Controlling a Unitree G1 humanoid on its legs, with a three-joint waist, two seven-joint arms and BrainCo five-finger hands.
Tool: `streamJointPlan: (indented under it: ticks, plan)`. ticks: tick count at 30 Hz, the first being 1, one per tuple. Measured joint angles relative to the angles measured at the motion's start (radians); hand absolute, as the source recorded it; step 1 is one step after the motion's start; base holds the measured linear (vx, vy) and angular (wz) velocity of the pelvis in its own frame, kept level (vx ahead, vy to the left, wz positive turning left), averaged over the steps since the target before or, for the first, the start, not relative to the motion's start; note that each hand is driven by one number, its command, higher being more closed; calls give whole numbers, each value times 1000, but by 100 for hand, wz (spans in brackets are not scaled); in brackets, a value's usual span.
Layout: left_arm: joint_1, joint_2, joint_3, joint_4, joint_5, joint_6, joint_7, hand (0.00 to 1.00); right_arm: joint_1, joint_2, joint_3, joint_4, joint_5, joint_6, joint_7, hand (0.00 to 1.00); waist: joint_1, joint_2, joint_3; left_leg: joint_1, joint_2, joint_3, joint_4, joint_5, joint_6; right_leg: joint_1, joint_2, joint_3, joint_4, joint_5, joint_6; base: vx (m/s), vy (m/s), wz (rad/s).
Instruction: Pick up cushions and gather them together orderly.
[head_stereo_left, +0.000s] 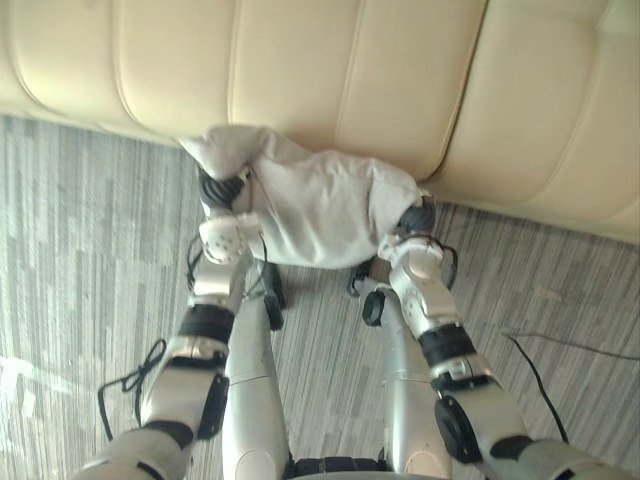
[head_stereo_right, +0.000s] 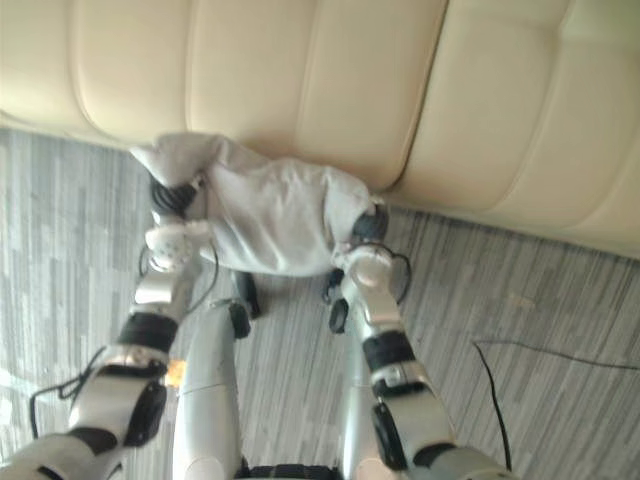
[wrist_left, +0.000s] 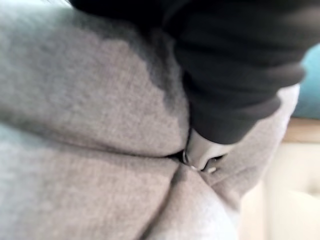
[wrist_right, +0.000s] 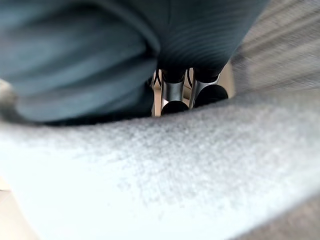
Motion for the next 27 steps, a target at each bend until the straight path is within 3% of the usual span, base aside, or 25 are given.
streamJointPlan:
  ticks: [2, 5, 10, 13, 16, 23, 27]
  plan:
    - [96, -22, -40, -48, 0, -18, -2, 100, 103, -2, 5, -57, -1, -12, 10, 100, -8, 1, -71, 39, -1, 7, -32, 0, 0, 37, 6, 2, -35, 1, 3, 117, 9, -7]
    - [219, -47, -88, -136, -5, -34, -21, 100, 242, -24, 7, -158, -10, -18, 35, 100, -7, 0, -85, 196, -11, 27, -95, -3, 1, 173, 15, 23, -87, 1, 11, 109, 20, -20]
    - [414, -80, -130, -238, -15, -56, -65, 100, 449, -28, 8, -276, -41, -23, 79, 100, -5, 12, -162, 376, 0, 83, -189, -6, 1, 331, 46, 49, -196, 10, 45, 86, 24, -30]
    - [542, -83, -175, -286, -30, -57, -102, 100, 597, -28, 8, -339, -40, -33, 110, 100, -8, 26, -255, 476, 0, 118, -257, -6, 1, 414, 65, 67, -264, 22, 53, 145, 35, -26]
    - [614, -76, -206, -295, -58, -58, -129, 100, 675, -29, 6, -354, -40, -35, 135, 100, -15, 35, -303, 584, -13, 157, -345, 8, -13, 486, 75, 99, -321, 39, 52, 124, 41, -34]
    - [634, -31, -255, -301, -86, -57, -163, 100, 698, -65, -4, -334, -40, -36, 165, 100, -38, 37, -341, 741, -64, 192, -478, 27, 0, 572, 96, 209, -401, 99, 66, 79, 58, -41]
    - [648, -22, -257, -303, -93, -57, -171, 100, 690, -62, -3, -269, -40, -40, 181, 100, -58, 9, -362, 787, -95, 238, -495, 18, 12, 567, 96, 289, -414, 133, 83, -49, 109, -65]
